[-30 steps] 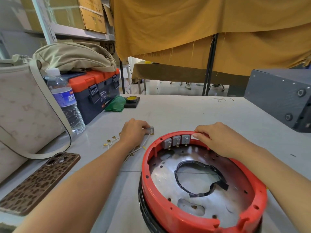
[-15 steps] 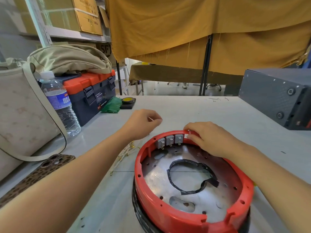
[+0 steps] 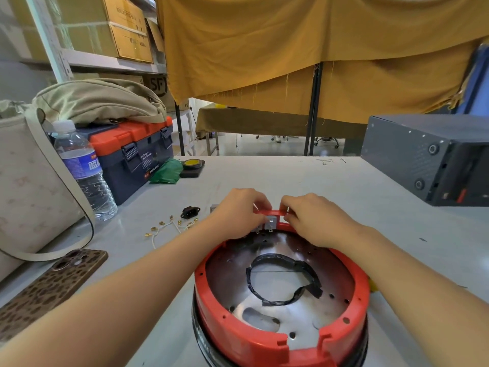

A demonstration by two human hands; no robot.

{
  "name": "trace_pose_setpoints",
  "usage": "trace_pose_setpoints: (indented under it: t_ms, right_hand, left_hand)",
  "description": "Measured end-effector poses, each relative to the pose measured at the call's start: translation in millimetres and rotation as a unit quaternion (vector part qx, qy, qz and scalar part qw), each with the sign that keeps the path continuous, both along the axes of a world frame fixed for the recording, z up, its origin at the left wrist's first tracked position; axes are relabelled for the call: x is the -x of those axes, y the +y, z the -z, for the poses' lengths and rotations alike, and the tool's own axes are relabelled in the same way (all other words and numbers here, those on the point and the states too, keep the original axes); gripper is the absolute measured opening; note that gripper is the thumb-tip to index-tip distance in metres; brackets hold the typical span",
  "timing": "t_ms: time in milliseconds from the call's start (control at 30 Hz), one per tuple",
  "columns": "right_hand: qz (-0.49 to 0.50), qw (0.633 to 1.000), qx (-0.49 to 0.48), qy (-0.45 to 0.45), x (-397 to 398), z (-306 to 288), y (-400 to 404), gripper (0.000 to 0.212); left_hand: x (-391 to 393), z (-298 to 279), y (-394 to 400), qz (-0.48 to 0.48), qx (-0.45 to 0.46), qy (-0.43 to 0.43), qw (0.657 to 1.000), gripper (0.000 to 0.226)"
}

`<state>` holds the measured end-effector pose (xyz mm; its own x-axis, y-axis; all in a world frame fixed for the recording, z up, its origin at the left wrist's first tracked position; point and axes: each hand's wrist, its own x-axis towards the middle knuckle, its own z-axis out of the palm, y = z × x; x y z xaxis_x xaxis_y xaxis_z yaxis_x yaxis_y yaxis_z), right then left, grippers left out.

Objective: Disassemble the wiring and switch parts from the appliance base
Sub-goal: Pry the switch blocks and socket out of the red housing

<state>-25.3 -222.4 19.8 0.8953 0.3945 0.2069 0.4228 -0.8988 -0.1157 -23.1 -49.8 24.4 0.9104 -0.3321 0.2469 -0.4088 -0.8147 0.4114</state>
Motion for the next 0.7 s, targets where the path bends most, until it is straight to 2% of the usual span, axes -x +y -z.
trace_pose_setpoints:
  t_ms: [133, 267, 400, 700]
  right_hand:
    - [0.026, 0.999, 0.018, 0.006, -2.3, -10.4, 6.0, 0.017]
    - [0.036, 0.999, -0.024, -0.01, -4.4, -5.2, 12.8, 0.015]
    - [0.019, 0.996, -0.082, 0.032, -5.1, -0.9, 6.8, 0.018]
    - [0.024, 0.996, -0.075, 0.031, -5.9, 0.9, 2.7, 0.024]
  left_hand:
    - [-6.1, -2.3, -2.2, 0.015, 0.024, 0.028, 0.999, 0.016]
    - [-11.6, 0.2, -4.7, 0.029, 0.054, 0.04, 0.997, 0.017]
    - [-13.4, 6.2, -1.6, 0.041, 0.083, 0.033, 0.995, 0.017]
    - [-16.4, 11.3, -0.4, 0.016, 0.078, 0.007, 0.997, 0.015]
